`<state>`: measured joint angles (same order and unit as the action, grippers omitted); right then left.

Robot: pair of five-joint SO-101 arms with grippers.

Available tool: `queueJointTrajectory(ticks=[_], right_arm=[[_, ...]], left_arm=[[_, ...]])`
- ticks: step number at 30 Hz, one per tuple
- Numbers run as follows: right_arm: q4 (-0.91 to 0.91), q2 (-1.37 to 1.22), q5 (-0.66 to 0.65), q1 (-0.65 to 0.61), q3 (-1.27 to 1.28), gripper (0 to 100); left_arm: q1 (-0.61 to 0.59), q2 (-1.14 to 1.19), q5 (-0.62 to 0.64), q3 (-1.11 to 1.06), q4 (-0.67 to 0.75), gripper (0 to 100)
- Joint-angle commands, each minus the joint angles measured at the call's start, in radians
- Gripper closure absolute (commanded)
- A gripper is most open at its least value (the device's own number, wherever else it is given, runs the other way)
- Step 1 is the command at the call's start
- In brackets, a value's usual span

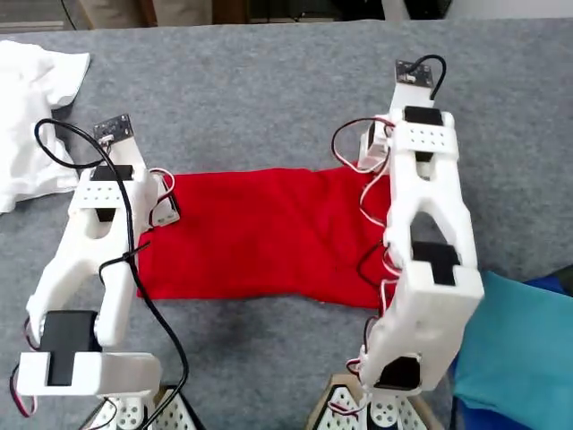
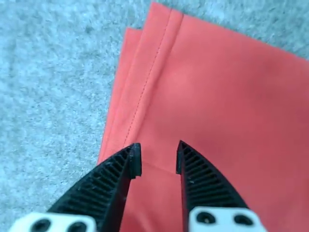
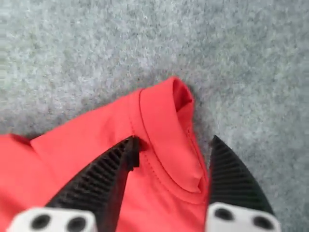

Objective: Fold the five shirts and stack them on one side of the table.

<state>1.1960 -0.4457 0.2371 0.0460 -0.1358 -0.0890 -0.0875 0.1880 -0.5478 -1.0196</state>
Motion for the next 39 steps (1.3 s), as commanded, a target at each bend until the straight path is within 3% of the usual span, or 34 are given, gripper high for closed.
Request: queueJointTrajectory(ticks=[1,4,10,23,30,35,39], right_arm=[[0.035,-0.044,0.008,0.018,-0.127,85.4],[0.06,-0.081,0.008,0.019,-0.193,95.2],[0.083,-0.113,0.008,0.021,-0.275,99.3],[0.08,-0.202,-0.008,0.17,-0.417,99.3],[0.083,-0.275,-0.04,0.173,-0.509,99.3],[0.161,-0.286,-0.051,0.17,-0.544,97.4],[0.285,-0.285,-0.068,0.165,-0.616,82.8]], left_arm=[[0.008,-0.004,0.011,0.055,-0.005,87],[0.008,-0.005,0.011,0.055,-0.005,87],[0.006,-0.005,0.011,0.055,-0.006,87],[0.005,0.001,0.011,0.055,0.002,87],[-0.002,0.002,0.011,0.049,0.049,87],[-0.002,0.002,0.011,0.054,0.041,87],[-0.002,-0.005,0.011,0.055,0.04,87]])
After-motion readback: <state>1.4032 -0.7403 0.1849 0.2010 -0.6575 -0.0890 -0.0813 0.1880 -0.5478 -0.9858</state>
